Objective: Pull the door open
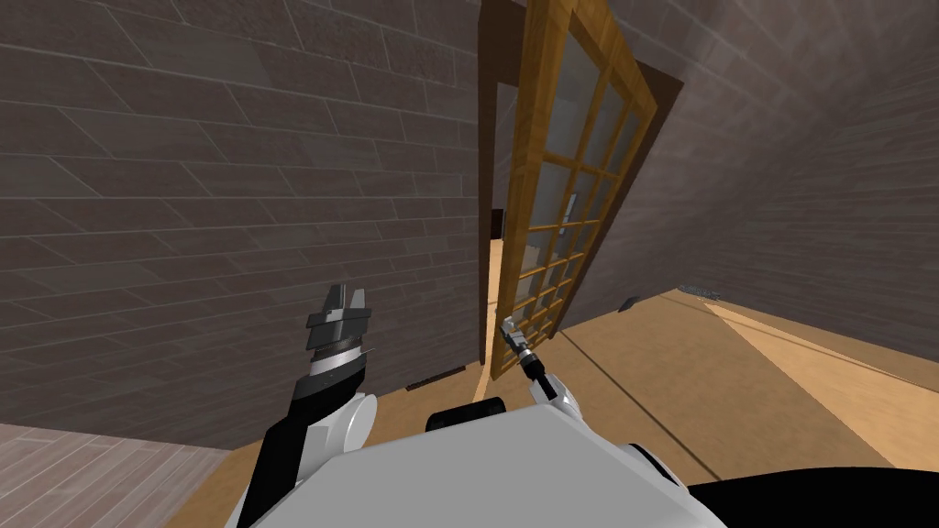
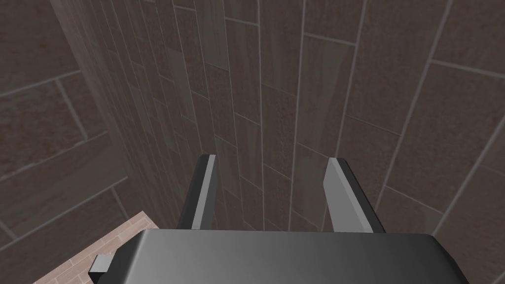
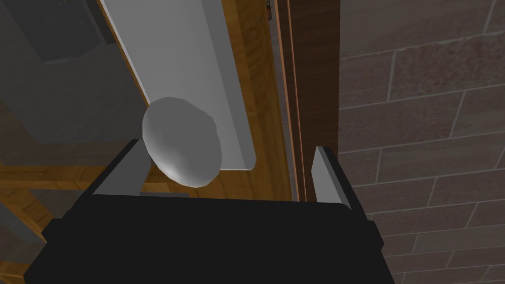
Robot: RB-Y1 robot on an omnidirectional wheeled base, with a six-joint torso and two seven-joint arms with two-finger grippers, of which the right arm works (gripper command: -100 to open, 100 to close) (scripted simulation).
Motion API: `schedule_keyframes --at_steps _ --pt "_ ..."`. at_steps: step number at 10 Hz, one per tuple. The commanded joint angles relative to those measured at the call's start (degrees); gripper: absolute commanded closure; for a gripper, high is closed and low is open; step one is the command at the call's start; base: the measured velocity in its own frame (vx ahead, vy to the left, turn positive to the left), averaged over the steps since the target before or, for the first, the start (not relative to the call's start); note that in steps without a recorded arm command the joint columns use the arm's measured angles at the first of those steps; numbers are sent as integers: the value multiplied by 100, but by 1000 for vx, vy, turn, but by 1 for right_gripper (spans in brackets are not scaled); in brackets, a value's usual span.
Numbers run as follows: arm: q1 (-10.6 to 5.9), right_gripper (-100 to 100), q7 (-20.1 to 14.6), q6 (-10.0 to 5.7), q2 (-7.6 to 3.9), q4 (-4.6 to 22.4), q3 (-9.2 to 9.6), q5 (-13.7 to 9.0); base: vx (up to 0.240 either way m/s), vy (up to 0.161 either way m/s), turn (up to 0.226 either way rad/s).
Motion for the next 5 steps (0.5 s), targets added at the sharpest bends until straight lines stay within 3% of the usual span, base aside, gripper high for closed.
schedule_keyframes --at_steps 1,5 --pt "31 100 -206 -96 86 127 142 -21 -59 -5 63" --pt "37 100 -372 -95 74 124 160 -85 -51 -14 45"
